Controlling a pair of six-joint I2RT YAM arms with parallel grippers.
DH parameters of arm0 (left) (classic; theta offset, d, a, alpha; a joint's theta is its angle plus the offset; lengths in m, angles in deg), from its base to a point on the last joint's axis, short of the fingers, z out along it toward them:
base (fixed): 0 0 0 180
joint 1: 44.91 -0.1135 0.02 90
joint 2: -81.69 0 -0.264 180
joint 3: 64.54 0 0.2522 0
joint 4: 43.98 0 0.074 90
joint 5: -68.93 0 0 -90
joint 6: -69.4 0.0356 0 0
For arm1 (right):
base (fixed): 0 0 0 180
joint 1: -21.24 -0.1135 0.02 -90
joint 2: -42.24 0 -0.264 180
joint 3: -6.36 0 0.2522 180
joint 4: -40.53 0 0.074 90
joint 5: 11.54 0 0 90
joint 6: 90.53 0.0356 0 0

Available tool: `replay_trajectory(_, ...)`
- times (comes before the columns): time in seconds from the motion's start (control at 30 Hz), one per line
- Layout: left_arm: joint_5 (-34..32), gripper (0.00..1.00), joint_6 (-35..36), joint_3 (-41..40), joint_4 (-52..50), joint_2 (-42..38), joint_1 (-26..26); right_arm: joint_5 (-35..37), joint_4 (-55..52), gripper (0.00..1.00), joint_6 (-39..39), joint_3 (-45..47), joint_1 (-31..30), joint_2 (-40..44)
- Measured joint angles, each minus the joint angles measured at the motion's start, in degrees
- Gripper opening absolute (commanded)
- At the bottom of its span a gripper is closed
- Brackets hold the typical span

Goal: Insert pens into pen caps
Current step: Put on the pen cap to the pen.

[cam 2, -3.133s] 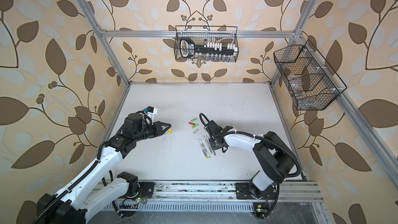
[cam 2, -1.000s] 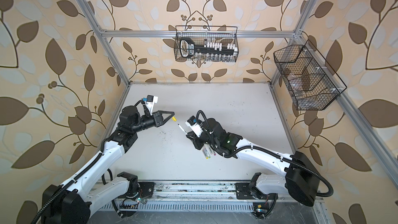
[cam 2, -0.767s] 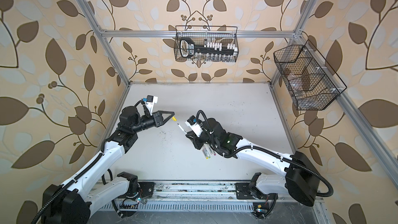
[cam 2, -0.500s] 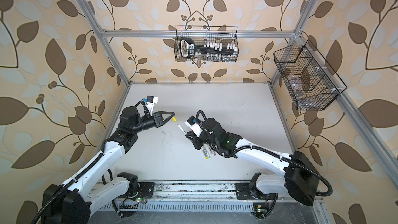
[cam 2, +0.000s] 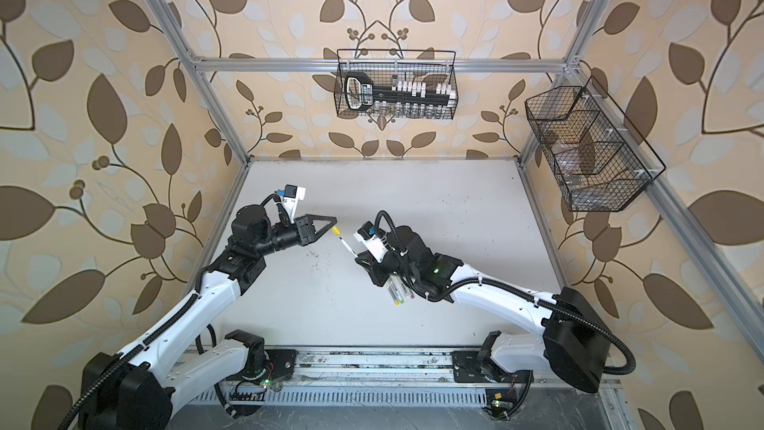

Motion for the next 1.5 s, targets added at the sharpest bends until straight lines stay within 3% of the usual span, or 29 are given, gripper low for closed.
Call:
replay_trajectory(1.27,-0.3,0.0,3.1,0.0,-3.5,1.6,4.1,0.6,-0.1,0.07,0.6,-2.3,0.5,-1.2)
replay_trajectory(1.5,-1.1,0.0,4.1,0.0,-3.0,1.9,4.5,1.2,-0.5,0.01,1.5,-3.1,0.5,-2.1)
